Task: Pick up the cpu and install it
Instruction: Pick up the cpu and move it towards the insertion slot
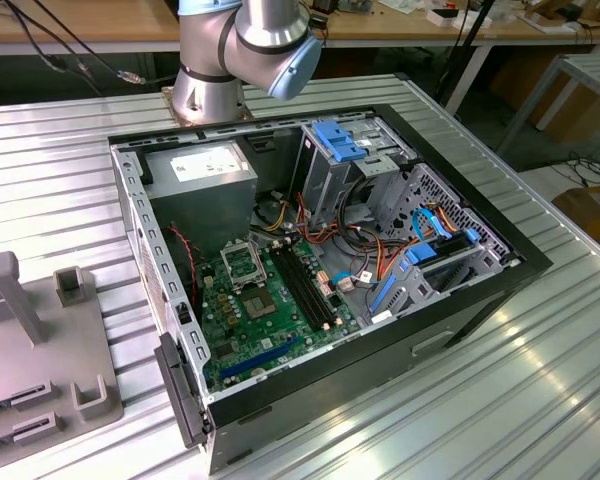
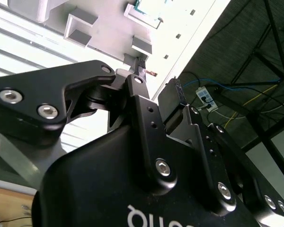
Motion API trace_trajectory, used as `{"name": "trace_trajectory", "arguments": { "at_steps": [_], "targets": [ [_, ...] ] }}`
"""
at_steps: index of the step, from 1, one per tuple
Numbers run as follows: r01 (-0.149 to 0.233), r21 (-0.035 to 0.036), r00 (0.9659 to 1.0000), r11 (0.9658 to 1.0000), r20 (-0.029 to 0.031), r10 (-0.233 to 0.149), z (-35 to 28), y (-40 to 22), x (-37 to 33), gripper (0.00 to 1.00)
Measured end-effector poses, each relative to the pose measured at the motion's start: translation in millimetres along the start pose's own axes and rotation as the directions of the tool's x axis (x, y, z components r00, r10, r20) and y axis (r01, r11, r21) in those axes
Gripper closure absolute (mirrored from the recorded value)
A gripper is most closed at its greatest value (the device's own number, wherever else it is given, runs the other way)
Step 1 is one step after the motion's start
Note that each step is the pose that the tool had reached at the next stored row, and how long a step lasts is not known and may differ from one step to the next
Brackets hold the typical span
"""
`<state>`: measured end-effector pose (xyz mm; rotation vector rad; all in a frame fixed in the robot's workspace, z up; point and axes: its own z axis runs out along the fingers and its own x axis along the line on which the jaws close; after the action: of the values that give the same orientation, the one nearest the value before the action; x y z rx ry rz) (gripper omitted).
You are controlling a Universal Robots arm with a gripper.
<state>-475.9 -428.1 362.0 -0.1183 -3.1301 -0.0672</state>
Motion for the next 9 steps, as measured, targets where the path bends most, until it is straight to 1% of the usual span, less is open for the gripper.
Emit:
{"name": "trace_trajectory", "arguments": {
  "at_steps": [7,8,9],
  "targets": [
    [0.001,0.0000,1.0000,1.0000,-0.0001,-0.001,0.3,0.0,0.1,0.61],
    [0.006,-0.0001,1.0000,1.0000,0.0000,-0.006,0.5,0.0,0.1,0.61],
    [0.019,0.0000,0.9998,0.9998,-0.0005,-0.019,1.0,0.0,0.1,0.61]
  ]
}}
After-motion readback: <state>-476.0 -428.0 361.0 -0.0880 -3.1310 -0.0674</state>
